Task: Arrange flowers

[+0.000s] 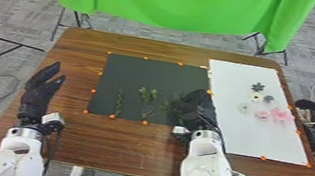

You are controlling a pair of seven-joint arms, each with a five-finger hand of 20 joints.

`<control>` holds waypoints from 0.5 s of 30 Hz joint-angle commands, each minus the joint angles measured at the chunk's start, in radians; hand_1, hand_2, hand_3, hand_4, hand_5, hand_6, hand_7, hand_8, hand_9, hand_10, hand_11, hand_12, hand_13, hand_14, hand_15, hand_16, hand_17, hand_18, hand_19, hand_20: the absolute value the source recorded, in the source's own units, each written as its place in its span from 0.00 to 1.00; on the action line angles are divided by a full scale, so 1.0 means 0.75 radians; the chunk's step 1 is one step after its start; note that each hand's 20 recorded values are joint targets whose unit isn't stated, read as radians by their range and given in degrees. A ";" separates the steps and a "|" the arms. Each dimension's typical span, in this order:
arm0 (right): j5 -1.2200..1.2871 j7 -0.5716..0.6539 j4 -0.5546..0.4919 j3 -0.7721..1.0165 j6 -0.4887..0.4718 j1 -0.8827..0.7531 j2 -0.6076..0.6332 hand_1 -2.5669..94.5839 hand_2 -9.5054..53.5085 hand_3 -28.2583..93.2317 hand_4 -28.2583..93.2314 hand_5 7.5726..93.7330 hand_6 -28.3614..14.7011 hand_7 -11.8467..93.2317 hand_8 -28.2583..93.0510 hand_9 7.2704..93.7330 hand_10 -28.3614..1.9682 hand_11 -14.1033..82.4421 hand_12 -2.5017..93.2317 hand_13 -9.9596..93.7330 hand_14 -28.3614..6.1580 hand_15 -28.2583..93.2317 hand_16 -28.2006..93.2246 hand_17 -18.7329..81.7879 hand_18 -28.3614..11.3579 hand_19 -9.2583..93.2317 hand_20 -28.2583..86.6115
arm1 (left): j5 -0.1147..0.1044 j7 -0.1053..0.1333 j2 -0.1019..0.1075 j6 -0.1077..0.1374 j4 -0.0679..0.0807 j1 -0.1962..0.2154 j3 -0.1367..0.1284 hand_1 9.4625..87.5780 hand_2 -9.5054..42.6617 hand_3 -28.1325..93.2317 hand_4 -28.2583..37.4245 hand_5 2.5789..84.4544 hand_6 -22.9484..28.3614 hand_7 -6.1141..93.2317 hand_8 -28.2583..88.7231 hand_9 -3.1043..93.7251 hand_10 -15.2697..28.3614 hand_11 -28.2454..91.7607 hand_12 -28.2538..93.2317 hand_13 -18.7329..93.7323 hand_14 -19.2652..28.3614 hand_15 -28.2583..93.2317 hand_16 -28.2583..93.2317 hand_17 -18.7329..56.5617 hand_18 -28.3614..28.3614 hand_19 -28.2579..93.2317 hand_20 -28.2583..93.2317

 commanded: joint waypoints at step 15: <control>0.035 -0.004 -0.003 0.022 -0.030 -0.008 0.006 0.91 0.00 0.03 0.62 0.79 0.57 0.40 0.28 0.98 0.54 0.27 0.34 1.00 0.76 0.64 0.44 0.93 0.61 0.87 0.62 | 0.015 -0.029 -0.009 -0.023 -0.006 0.009 0.003 0.37 0.00 0.81 0.27 0.39 0.47 0.28 0.16 0.27 0.55 0.37 0.34 0.40 0.67 0.36 0.25 0.35 0.66 0.30 0.37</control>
